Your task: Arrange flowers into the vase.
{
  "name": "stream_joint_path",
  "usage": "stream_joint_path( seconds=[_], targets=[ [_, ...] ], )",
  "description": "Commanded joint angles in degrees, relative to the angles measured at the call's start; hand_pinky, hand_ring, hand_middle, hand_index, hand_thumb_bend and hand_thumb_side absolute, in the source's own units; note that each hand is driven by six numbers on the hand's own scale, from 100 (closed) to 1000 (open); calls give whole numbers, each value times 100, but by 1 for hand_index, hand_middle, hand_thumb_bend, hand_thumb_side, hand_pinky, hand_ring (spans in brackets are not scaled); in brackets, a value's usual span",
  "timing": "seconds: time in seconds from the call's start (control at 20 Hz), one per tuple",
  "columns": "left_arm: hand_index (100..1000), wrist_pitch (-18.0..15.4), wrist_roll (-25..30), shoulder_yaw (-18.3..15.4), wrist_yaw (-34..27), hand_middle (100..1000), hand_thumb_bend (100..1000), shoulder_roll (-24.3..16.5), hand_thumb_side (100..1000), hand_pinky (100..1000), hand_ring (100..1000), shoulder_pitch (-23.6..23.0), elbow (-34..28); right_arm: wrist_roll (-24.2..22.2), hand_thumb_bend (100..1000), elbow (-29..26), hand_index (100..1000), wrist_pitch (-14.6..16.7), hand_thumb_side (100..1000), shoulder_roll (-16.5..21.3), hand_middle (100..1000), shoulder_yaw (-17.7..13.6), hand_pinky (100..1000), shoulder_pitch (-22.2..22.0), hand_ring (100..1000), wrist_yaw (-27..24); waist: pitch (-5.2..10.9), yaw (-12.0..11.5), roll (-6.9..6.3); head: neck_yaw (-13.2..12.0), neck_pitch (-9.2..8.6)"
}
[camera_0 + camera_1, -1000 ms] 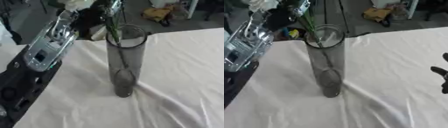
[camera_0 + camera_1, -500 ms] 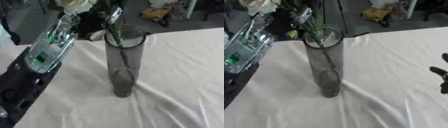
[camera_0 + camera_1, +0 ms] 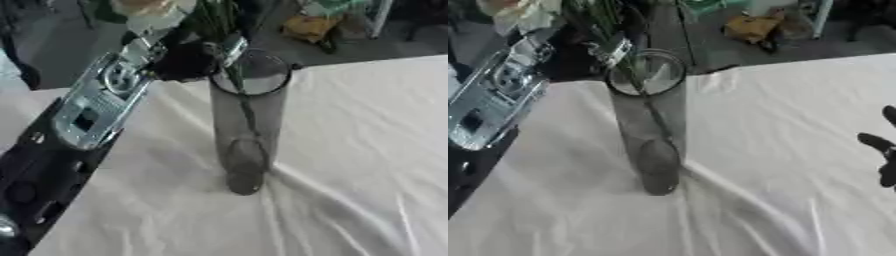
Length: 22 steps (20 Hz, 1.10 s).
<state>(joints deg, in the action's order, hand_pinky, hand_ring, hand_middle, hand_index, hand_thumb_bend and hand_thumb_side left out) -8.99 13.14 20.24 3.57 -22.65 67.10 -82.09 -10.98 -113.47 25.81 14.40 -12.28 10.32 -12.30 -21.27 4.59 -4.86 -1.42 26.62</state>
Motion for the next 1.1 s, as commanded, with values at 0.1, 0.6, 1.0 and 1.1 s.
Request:
stream_joint_path(
  seconds=[0.1,0.6,1.0,1.1],
  targets=[
    [764,33,188,-4,155,671,100,-188,514,521,671,70,-114,-14,100,-112,496,-10,1000,66,308,-14,817,10,999,22,69,-18,-60,11,-3],
    [832,26,422,-13,351,718,100,-287,638,593,725,20,-271,-25,100,-112,496,-19,1000,90,308,-7,817,-9,994,-29,114,-69,-45,27,5],
    [931,-15,664,-35,544,766,100,-375,763,697,793,-13,-413,-19,100,-112,496,-21,1000,113,309,-13,815,-26,990,-83,157,-102,-34,34,15],
    [954,-10,784,-46,603,775,100,-388,799,716,809,-18,-416,-18,100,-112,496,-22,1000,119,309,-13,815,-31,988,-96,169,-104,-32,37,16]
  ],
)
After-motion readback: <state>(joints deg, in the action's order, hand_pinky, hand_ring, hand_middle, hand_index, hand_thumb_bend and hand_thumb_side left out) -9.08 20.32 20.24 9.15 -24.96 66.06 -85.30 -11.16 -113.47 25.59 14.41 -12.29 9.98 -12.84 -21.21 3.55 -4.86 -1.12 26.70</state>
